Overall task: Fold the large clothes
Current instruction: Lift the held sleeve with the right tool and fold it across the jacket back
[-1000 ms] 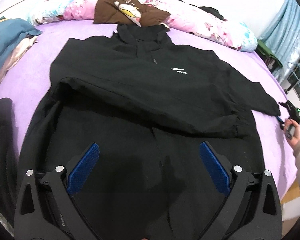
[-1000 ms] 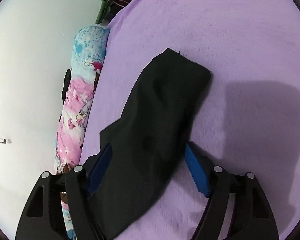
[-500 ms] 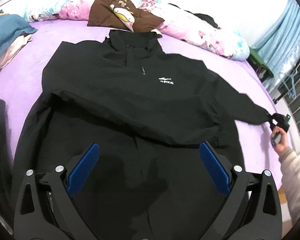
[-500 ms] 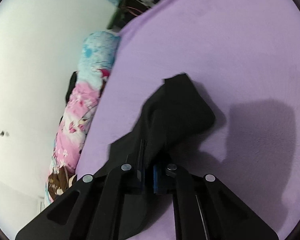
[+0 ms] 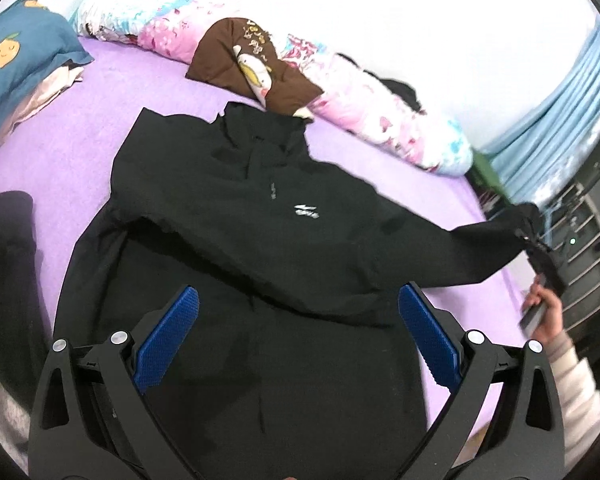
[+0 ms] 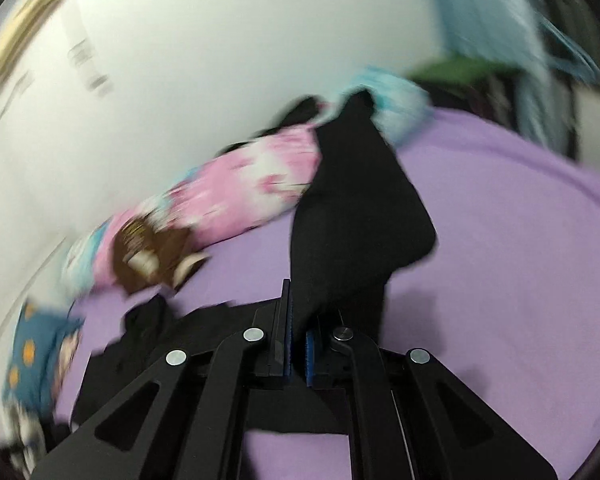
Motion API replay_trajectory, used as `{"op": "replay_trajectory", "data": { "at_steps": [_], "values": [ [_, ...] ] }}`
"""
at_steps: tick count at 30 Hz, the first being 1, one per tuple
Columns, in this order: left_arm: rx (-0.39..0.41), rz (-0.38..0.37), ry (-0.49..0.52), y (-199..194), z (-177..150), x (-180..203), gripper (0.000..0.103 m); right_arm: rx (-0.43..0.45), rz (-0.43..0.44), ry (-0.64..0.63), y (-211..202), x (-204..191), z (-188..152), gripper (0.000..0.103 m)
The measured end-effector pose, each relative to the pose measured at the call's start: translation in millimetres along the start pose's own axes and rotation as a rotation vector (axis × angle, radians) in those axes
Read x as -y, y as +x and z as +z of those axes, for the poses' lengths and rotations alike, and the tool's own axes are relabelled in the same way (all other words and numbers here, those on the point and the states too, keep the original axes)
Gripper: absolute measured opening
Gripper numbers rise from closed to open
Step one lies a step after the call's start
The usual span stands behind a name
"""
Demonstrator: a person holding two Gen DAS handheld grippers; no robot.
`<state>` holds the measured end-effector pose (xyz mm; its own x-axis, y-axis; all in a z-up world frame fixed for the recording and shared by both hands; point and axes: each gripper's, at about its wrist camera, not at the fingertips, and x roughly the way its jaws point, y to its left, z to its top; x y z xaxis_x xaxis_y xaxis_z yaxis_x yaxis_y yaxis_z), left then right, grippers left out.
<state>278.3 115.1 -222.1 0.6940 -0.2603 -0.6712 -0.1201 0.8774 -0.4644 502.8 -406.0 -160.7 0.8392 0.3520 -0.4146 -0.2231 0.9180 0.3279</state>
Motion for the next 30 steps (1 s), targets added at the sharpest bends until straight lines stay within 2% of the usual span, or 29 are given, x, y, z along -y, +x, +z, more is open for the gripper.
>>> {"op": "replay_trajectory", "data": {
  "at_steps": [3, 6, 8, 9, 10, 12, 15, 21, 25, 30],
  "values": [
    [0.005, -0.058, -0.031, -21.1, 9.2, 1.4, 0.097, -0.001, 0.069, -0.129, -25.0, -71.6, -8.7, 0.004],
    [0.008, -0.142, -0.082, -45.2, 24.2, 1.5, 0.097, -0.014, 0.141, -0.197, -41.0, -131.1, -19.0, 0.004],
    [-0.013, -0.219, -0.122, -53.8, 31.4, 1.1, 0.097, -0.024, 0.164, -0.235, -47.0, -165.4, -25.3, 0.004],
    [-0.039, -0.296, -0.160, -56.4, 36.9, 0.9, 0.097, -0.023, 0.171, -0.261, -49.4, -181.2, -28.5, 0.004],
    [-0.058, -0.334, -0.178, -57.7, 41.0, 1.7, 0.097, -0.019, 0.188, -0.282, -52.4, -199.9, -32.1, 0.004],
    [-0.076, -0.373, -0.212, -63.6, 51.0, 5.9, 0.097, -0.019, 0.214, -0.289, -53.2, -223.6, -35.4, 0.004],
    [-0.098, -0.478, -0.259, -71.6, 69.2, 13.9, 0.097, -0.016, 0.231, -0.324, -56.3, -262.5, -44.4, 0.004],
    [-0.124, -0.576, -0.302, -80.6, 113.3, 33.5, 0.097, -0.004, 0.256, -0.378, -58.6, -318.8, -65.2, 0.004],
    [-0.177, -0.592, -0.361, -74.8, 144.8, 35.0, 0.097, 0.004, 0.250, -0.425, -59.0, -353.2, -81.2, 0.004],
    [-0.217, -0.589, -0.443, -52.2, 168.3, 25.7, 0.097, -0.002, 0.231, -0.523, -50.3, -393.0, -109.8, 0.004]
  ]
}}
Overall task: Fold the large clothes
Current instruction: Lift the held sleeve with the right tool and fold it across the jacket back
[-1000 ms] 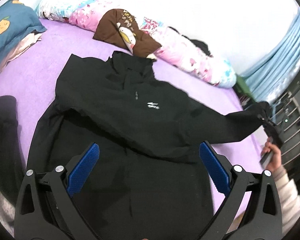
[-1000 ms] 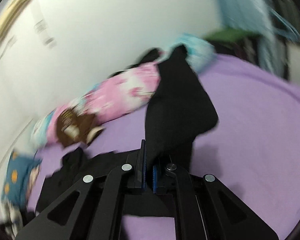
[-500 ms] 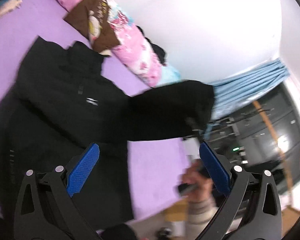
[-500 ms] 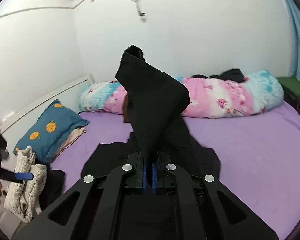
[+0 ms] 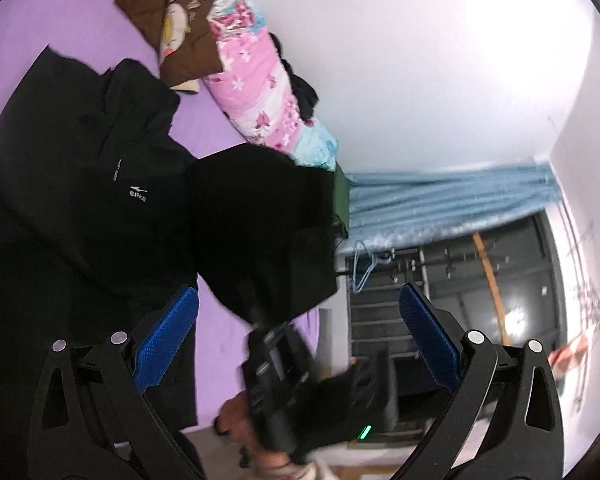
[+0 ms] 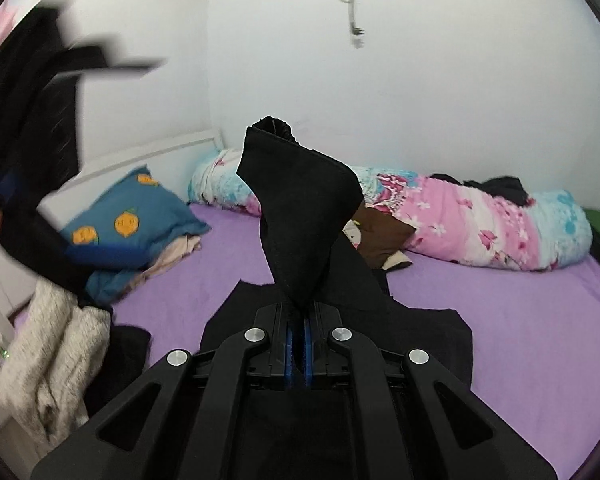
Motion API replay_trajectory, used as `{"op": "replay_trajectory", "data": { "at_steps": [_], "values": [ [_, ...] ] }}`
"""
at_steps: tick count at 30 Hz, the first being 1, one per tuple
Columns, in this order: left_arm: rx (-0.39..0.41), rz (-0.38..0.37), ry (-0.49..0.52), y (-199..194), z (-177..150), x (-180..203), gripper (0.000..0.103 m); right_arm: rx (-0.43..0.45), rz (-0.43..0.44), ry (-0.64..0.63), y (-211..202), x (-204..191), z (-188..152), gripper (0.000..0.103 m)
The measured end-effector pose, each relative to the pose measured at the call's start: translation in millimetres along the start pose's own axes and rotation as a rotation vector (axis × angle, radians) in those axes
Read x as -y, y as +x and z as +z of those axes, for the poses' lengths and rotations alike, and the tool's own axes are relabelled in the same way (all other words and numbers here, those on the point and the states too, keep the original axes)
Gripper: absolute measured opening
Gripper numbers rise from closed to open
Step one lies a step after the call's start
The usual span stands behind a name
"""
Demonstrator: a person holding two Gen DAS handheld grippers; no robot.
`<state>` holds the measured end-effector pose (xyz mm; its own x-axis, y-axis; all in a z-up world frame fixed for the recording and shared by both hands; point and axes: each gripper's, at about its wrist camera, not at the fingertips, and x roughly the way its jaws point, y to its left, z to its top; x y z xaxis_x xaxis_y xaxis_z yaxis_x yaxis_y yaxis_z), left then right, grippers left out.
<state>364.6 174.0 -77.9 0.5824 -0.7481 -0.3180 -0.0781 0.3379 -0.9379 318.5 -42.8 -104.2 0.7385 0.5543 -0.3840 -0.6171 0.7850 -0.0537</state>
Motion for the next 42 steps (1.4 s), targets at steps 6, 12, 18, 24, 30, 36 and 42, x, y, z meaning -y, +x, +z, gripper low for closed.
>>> {"op": "replay_trajectory", "data": {
  "at_steps": [6, 12, 18, 24, 30, 36, 42],
  "values": [
    [-0.059, 0.091, -0.096, 15.4, 24.0, -25.9, 0.096, -0.031, 0.014, -0.079, 25.7, -33.3, -11.3, 0.004],
    [-0.054, 0.116, -0.156, 16.4, 37.3, -60.2, 0.078, -0.038, -0.022, -0.167, 40.9, -50.1, -27.7, 0.003],
    [-0.043, 0.146, -0.185, 13.1, 52.7, -102.5, 0.032, -0.041, -0.050, -0.268, 60.9, -65.8, -41.1, 0.003],
    [-0.026, 0.138, -0.128, 4.6, 58.2, -124.6, 0.015, -0.061, -0.041, -0.322, 83.1, -78.8, -57.1, 0.004],
    [0.034, 0.154, -0.111, -18.7, 59.0, -171.8, 0.015, -0.115, -0.013, -0.316, 95.0, -84.0, -84.4, 0.037],
    [-0.010, 0.398, 0.025, -21.9, 61.5, -227.6, 0.015, -0.228, -0.023, -0.298, 108.3, -62.4, -127.0, 0.042],
    [-0.042, 0.660, 0.045, -26.5, 61.0, -286.8, 0.022, -0.346, -0.070, -0.197, 128.7, -15.5, -159.4, 0.046]
  ]
}}
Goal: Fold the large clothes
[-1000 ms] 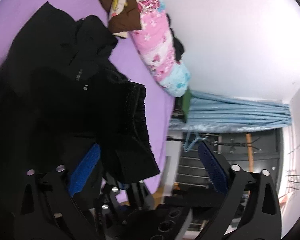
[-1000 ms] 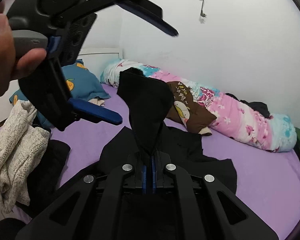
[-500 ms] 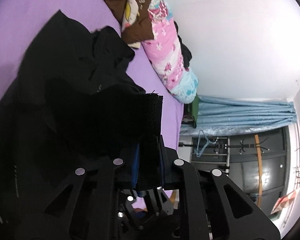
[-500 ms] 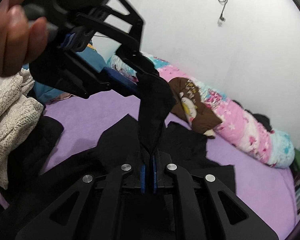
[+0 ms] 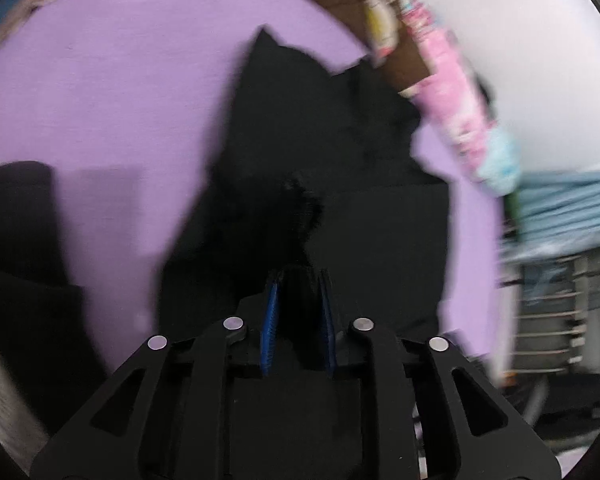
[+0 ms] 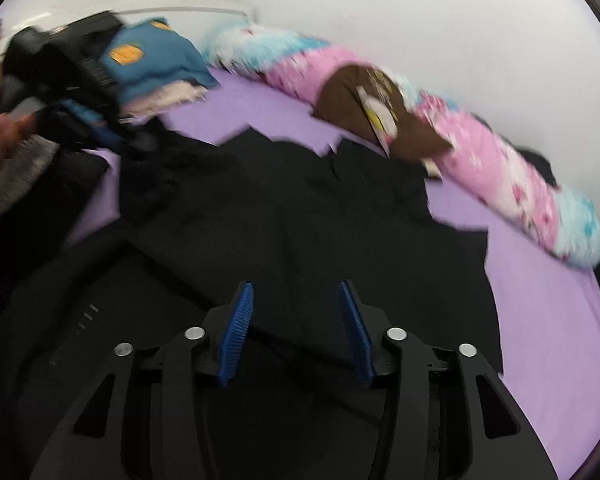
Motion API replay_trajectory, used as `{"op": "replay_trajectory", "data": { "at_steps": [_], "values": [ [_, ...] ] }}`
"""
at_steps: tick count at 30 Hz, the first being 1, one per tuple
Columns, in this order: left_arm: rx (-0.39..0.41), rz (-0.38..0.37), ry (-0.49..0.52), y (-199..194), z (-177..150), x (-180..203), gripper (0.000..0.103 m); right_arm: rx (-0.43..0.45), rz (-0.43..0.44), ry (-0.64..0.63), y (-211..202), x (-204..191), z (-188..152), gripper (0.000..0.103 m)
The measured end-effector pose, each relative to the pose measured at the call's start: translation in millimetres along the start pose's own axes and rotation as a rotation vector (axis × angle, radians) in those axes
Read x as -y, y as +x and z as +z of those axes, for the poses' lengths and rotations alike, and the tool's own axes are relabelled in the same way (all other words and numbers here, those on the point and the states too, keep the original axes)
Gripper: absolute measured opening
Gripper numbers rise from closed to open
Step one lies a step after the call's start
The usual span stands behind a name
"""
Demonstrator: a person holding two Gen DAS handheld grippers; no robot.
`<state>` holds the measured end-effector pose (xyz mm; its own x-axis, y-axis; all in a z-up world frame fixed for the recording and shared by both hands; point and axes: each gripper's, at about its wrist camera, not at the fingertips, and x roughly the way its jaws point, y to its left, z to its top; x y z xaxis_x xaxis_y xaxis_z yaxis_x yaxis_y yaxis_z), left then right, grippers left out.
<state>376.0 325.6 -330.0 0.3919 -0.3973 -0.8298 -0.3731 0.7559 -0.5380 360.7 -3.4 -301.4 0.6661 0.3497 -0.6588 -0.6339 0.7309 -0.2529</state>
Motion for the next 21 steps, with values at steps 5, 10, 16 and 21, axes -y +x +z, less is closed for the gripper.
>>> {"op": "replay_trajectory", "data": {
  "at_steps": [5, 10, 16, 21],
  "values": [
    [-0.024, 0.151, -0.002, 0.1, -7.3, -19.1, 0.020, -0.076, 0.021, 0.171, 26.8, 44.2, -18.4, 0.046],
    [0.093, 0.153, 0.011, -35.0, -16.9, -4.3, 0.054, -0.047, 0.015, 0.332, 38.8, 80.8, -22.1, 0.071],
    [0.121, 0.009, 0.059, -24.0, -24.2, 47.2, 0.083, -0.112, 0.023, 0.386, 85.1, 105.0, -21.0, 0.074],
    [0.124, 0.120, 0.145, 22.9, -32.7, 72.0, 0.089, -0.183, 0.014, 0.390, 116.1, 107.8, -32.5, 0.083]
  ]
}}
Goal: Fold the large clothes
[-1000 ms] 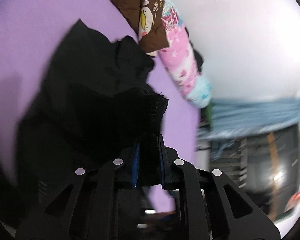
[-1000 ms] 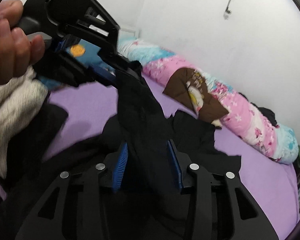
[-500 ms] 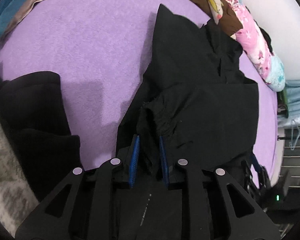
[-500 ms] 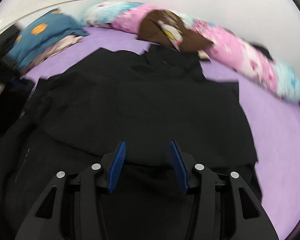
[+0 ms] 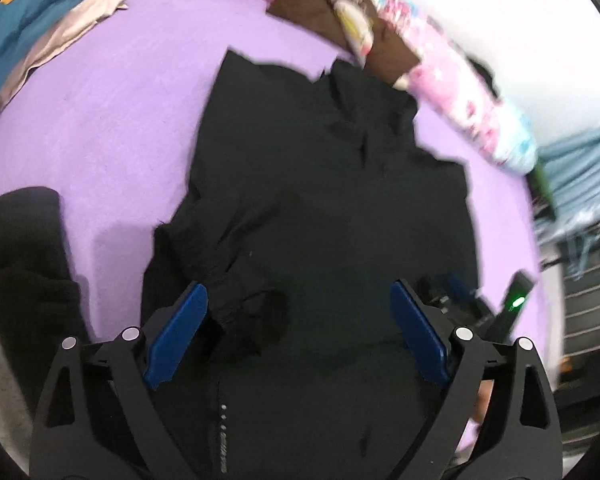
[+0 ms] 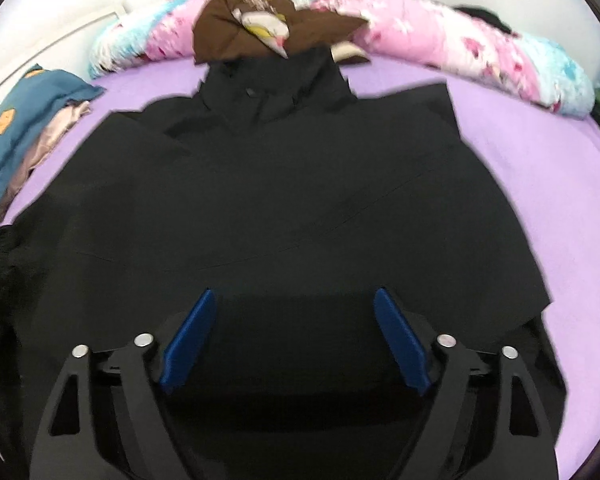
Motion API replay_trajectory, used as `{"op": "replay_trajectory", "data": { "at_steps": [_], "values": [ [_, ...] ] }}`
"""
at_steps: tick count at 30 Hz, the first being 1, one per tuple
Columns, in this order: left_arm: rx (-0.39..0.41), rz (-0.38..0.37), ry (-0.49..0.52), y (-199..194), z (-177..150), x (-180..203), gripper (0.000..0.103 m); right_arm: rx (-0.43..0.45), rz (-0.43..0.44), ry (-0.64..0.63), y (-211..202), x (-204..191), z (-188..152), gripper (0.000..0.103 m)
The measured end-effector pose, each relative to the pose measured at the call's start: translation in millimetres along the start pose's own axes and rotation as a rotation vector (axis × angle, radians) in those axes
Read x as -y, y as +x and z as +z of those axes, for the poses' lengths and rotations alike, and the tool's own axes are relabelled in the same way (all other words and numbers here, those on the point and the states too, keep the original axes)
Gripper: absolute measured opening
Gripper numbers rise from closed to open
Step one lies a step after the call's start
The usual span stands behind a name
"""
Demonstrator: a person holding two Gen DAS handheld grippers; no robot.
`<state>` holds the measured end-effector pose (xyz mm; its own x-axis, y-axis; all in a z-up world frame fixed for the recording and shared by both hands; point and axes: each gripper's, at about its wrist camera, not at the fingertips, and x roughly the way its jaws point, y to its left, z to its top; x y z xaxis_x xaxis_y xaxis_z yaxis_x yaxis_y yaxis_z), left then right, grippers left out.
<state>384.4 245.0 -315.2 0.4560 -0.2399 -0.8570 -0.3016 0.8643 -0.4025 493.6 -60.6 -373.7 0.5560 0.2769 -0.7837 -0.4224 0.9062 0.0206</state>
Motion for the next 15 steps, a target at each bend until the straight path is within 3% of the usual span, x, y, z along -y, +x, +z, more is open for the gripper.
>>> {"op": "replay_trajectory", "data": {
  "at_steps": [3, 7, 11, 15],
  "values": [
    [-0.046, 0.137, 0.020, 41.8, -13.7, -5.8, 0.089, -0.041, -0.023, 0.003, 18.1, 1.8, -11.8, 0.090],
    [-0.120, 0.218, -0.012, 82.4, -29.9, -30.1, 0.089, -0.036, -0.027, 0.023, 24.9, 5.3, -19.6, 0.096],
    [-0.080, 0.204, -0.014, 75.8, -34.7, -32.3, 0.089, -0.054, -0.012, 0.036, -0.4, 8.1, -25.0, 0.096],
    [-0.018, 0.176, 0.017, 37.4, -43.2, -17.7, 0.090, 0.029, 0.028, 0.030, -67.8, 23.8, -51.5, 0.096]
  ]
}}
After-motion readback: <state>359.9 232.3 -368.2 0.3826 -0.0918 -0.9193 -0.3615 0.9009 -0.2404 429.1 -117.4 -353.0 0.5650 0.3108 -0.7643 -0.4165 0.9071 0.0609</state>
